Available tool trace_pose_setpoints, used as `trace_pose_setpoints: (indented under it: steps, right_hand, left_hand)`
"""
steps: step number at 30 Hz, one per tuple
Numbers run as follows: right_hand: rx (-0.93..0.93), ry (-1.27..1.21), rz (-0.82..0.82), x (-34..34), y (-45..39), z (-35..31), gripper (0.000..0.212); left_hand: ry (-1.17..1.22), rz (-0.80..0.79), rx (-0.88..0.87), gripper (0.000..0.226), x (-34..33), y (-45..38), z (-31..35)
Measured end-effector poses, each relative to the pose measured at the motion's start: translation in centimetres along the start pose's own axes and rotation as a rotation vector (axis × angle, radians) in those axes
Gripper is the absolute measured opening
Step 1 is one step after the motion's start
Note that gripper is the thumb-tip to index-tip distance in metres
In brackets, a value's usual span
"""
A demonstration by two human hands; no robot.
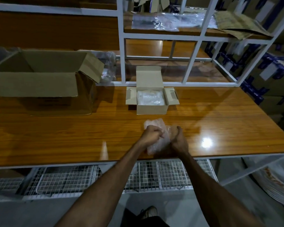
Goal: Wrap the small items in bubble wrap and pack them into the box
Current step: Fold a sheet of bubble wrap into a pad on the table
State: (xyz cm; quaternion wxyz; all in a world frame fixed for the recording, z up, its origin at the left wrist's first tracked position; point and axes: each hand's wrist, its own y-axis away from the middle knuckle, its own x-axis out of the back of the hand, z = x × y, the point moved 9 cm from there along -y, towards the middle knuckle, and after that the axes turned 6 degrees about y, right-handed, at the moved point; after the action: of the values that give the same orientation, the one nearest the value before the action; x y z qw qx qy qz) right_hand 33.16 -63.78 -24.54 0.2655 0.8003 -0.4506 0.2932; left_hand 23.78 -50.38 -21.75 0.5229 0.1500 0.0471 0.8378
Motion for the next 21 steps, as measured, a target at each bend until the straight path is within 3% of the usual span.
trace_pose_setpoints:
  steps: [6,10,12,14,16,18,21]
  right_hand:
    - [-0.015,-0.133,0.046,1.6,-1.0,1.7,0.066]
    - [0.039,-0.13,0.06,1.5,-0.8,1.6,0.043]
    - [0.037,-0.121,0.055,1.3,-0.7,1.8,0.045]
    - [0.003,-0.149,0.033,1.2,-1.0,2.4,0.055]
    - [-0.055,-0.144,0.03,1.7,-1.5,2.7,0.061]
    - [-0.071,-0.121,0.048,2.5,-1.7,2.5,0.057]
    - [0.008,-0.087,0.113,3.5,-1.1,1.4,0.029]
  left_hand:
    - [-0.41,-0.079,-0.169,0.041,-1.9,0.1,-1.8]
    - [-0.627,0.103,-0.332,0.034,-1.2,0.7,-1.5]
    - [-0.728,0.184,-0.327,0.059,-0.8,1.2,-1.4]
    - [-0.877,0.159,-0.342,0.082,-1.9,2.0,-1.1]
    - [-0.983,0.108,-0.36,0.074,-3.1,2.5,-1.1]
    - [-0.994,0.058,-0.376,0.053,-3.7,2.7,-1.2]
    - [-0.962,0.071,-0.461,0.023,-3.7,3.0,-1.3]
